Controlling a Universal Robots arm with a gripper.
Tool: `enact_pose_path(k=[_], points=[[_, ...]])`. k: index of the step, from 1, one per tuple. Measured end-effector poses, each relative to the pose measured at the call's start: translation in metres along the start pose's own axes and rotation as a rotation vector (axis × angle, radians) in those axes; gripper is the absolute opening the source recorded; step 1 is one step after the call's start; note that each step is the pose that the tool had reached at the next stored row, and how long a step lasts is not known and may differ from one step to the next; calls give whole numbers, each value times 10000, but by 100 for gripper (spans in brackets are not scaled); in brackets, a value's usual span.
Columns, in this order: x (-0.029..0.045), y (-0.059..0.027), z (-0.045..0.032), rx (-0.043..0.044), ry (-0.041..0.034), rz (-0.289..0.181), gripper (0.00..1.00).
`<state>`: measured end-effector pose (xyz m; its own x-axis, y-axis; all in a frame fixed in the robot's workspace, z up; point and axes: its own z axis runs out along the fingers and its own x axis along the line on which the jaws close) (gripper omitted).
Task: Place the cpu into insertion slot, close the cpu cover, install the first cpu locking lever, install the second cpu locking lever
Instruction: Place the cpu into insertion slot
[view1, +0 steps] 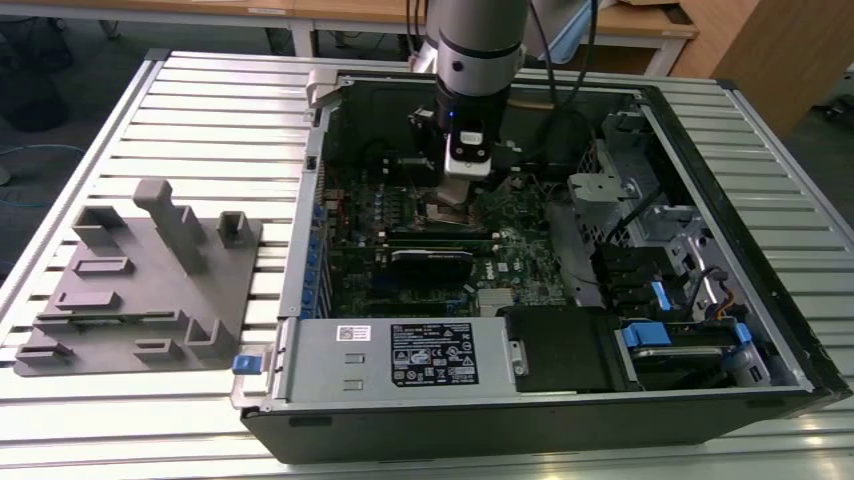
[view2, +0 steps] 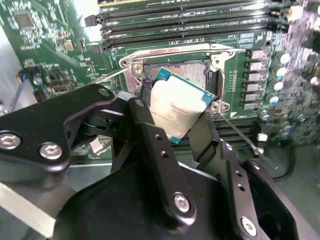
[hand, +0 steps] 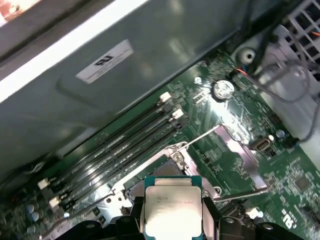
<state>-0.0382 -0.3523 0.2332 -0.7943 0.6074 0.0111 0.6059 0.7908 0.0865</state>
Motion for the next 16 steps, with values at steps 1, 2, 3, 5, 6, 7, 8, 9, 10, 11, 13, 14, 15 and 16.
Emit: enact_pose_path(k=[1,2,3,5,6,7,8,9,10,11,13,14,15,16], points=[[0,0,1,-2,-17,195,54],[0,0,2,-3,-33,376,54],[0,0,4,-6,-48,553,54],[0,-1,5,-11,-79,912,54],[0,-1,6,-13,-94,1092,54],[0,-1,7,-15,-110,1271,54],[0,-1,7,-18,-126,1461,54],[0,-1,7,-19,-141,1631,54],[0,-1,7,-18,-146,1695,54],[0,-1,7,-17,-148,1696,54],[0,-1,7,-17,-149,1697,54],[0,-1,7,-17,-149,1698,54],[0,-1,7,-17,-149,1697,54],[0,-1,7,-17,-150,1705,54]])
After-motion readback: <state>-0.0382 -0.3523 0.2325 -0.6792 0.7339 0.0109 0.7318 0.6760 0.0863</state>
